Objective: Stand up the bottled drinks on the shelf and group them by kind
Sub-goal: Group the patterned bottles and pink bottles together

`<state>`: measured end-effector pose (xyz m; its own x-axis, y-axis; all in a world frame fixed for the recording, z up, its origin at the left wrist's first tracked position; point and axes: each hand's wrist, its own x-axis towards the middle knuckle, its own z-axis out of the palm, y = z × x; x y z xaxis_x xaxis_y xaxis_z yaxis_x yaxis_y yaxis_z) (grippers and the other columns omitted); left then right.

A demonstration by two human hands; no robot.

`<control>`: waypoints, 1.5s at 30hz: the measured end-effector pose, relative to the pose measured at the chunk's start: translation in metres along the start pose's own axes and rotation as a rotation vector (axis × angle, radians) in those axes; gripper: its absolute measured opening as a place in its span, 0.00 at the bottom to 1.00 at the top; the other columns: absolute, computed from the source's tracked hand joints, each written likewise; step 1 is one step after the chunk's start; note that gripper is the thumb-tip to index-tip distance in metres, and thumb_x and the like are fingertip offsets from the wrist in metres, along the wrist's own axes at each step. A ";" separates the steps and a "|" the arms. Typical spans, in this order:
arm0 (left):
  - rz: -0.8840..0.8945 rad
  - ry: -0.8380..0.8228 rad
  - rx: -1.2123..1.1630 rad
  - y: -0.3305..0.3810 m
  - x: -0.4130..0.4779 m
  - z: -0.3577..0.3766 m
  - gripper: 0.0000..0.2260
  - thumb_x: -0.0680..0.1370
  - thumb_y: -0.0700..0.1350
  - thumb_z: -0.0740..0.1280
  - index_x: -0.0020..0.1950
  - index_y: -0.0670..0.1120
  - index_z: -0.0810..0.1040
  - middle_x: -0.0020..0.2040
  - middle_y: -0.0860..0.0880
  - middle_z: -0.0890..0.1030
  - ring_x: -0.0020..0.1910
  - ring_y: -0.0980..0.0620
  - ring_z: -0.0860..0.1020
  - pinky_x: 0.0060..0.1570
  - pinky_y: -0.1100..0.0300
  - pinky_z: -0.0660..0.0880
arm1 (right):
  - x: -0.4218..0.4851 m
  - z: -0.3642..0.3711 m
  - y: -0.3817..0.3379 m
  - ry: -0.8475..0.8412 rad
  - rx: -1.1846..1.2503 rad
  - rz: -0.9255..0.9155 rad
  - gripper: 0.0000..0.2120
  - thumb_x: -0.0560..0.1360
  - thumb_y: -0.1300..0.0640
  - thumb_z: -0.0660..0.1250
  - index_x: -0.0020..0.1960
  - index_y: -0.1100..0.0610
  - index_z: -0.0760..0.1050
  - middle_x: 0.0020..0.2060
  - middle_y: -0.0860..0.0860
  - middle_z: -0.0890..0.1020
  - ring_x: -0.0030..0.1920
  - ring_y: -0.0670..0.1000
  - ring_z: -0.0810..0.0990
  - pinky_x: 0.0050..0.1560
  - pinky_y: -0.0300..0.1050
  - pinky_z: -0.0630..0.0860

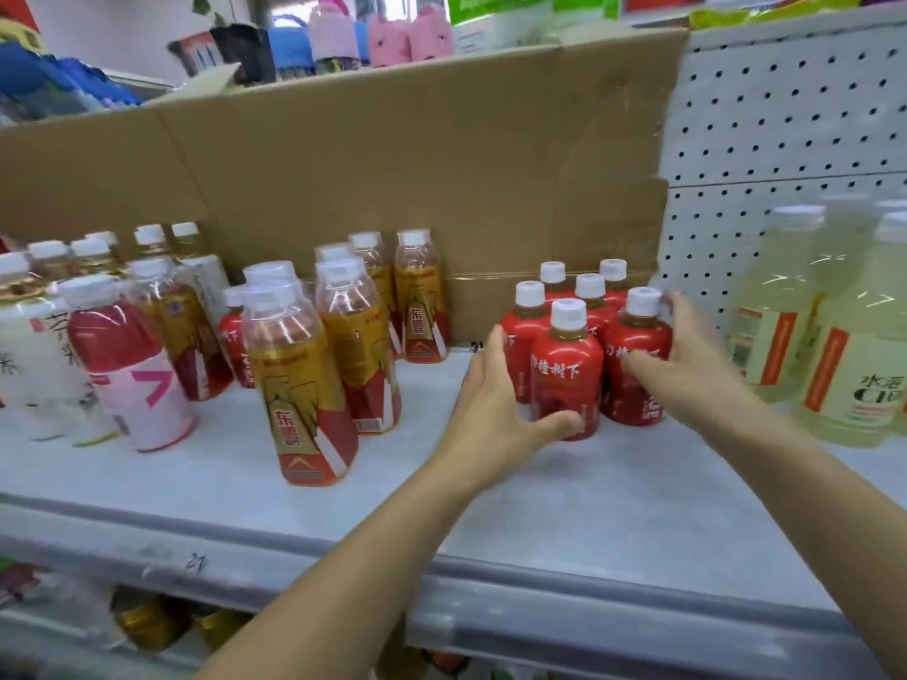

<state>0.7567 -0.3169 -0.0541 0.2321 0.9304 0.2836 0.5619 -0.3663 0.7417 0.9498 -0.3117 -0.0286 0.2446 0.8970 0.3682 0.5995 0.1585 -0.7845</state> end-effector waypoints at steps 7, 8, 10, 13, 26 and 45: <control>0.652 0.407 0.571 -0.059 -0.074 -0.098 0.41 0.72 0.57 0.72 0.78 0.45 0.56 0.79 0.47 0.58 0.80 0.48 0.54 0.76 0.41 0.57 | -0.033 0.069 -0.088 0.152 -0.050 -0.433 0.32 0.76 0.60 0.69 0.76 0.55 0.61 0.72 0.52 0.65 0.73 0.50 0.62 0.75 0.47 0.58; 0.637 0.479 0.541 -0.070 -0.077 -0.115 0.44 0.70 0.59 0.72 0.78 0.45 0.55 0.79 0.47 0.56 0.80 0.47 0.53 0.76 0.41 0.56 | -0.038 0.084 -0.102 0.021 0.012 -0.394 0.34 0.76 0.56 0.70 0.77 0.52 0.58 0.73 0.48 0.63 0.73 0.46 0.61 0.74 0.45 0.59; 0.444 0.530 0.337 -0.088 -0.075 -0.147 0.53 0.66 0.64 0.75 0.80 0.49 0.47 0.80 0.51 0.50 0.80 0.49 0.49 0.78 0.48 0.51 | -0.046 0.111 -0.123 -0.213 0.164 -0.260 0.42 0.73 0.46 0.73 0.79 0.46 0.53 0.74 0.42 0.60 0.72 0.41 0.59 0.72 0.44 0.61; 0.010 0.271 -0.035 -0.115 -0.056 -0.183 0.69 0.55 0.64 0.80 0.79 0.56 0.32 0.81 0.57 0.42 0.80 0.56 0.46 0.77 0.56 0.49 | -0.056 0.147 -0.142 -0.366 0.260 -0.131 0.58 0.61 0.31 0.75 0.80 0.42 0.45 0.78 0.42 0.55 0.75 0.43 0.59 0.73 0.49 0.62; -0.085 -0.015 -0.154 -0.138 0.008 -0.162 0.69 0.61 0.59 0.82 0.76 0.56 0.26 0.80 0.53 0.46 0.80 0.47 0.52 0.76 0.40 0.58 | -0.044 0.192 -0.140 -0.206 0.148 -0.129 0.42 0.73 0.51 0.75 0.78 0.43 0.53 0.73 0.46 0.65 0.70 0.44 0.66 0.64 0.38 0.66; 0.311 0.557 0.415 -0.180 -0.077 -0.236 0.41 0.73 0.50 0.75 0.79 0.43 0.57 0.79 0.47 0.57 0.80 0.51 0.52 0.78 0.53 0.53 | -0.063 0.230 -0.188 0.295 -0.099 -0.649 0.32 0.74 0.59 0.69 0.75 0.60 0.62 0.73 0.58 0.64 0.73 0.54 0.60 0.76 0.43 0.53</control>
<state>0.4504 -0.3199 -0.0657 0.0552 0.6120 0.7890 0.8140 -0.4851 0.3194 0.6465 -0.3036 -0.0188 0.0033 0.4836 0.8753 0.7571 0.5706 -0.3181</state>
